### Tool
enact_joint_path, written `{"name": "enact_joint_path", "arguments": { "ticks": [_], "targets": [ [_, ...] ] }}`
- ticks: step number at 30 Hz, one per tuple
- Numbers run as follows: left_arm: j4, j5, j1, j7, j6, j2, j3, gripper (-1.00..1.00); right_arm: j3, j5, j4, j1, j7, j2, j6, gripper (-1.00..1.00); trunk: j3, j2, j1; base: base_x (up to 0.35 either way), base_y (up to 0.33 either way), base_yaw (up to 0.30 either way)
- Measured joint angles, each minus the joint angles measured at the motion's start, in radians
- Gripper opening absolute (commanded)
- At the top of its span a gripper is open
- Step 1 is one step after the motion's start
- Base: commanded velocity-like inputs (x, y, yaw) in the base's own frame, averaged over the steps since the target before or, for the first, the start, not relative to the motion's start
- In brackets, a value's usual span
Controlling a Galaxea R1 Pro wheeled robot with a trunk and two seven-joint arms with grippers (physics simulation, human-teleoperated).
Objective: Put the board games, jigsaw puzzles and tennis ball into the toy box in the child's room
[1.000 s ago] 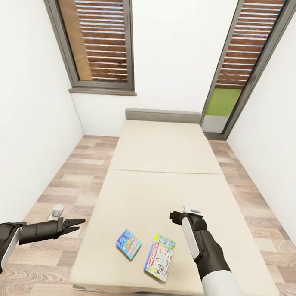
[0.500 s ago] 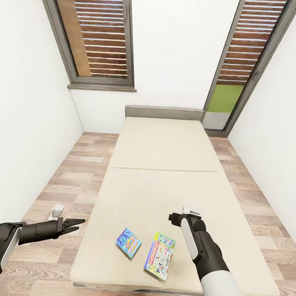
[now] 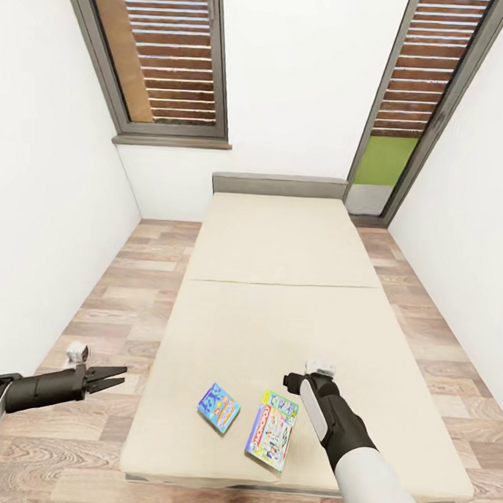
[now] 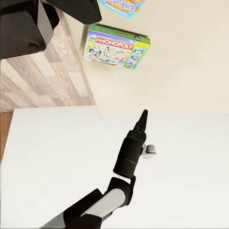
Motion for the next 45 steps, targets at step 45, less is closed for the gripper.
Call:
{"name": "enact_joint_path", "arguments": {
  "ticks": [45],
  "targets": [
    [0.004, -0.001, 0.005, -0.040, -0.061, 0.086, 0.044, 1.00, -0.002, -0.016, 0.160, -0.156, 0.007, 0.000, -0.013, 1.00, -0.046, 0.000, 0.000, 0.000, 0.000, 0.045]
  ]
}}
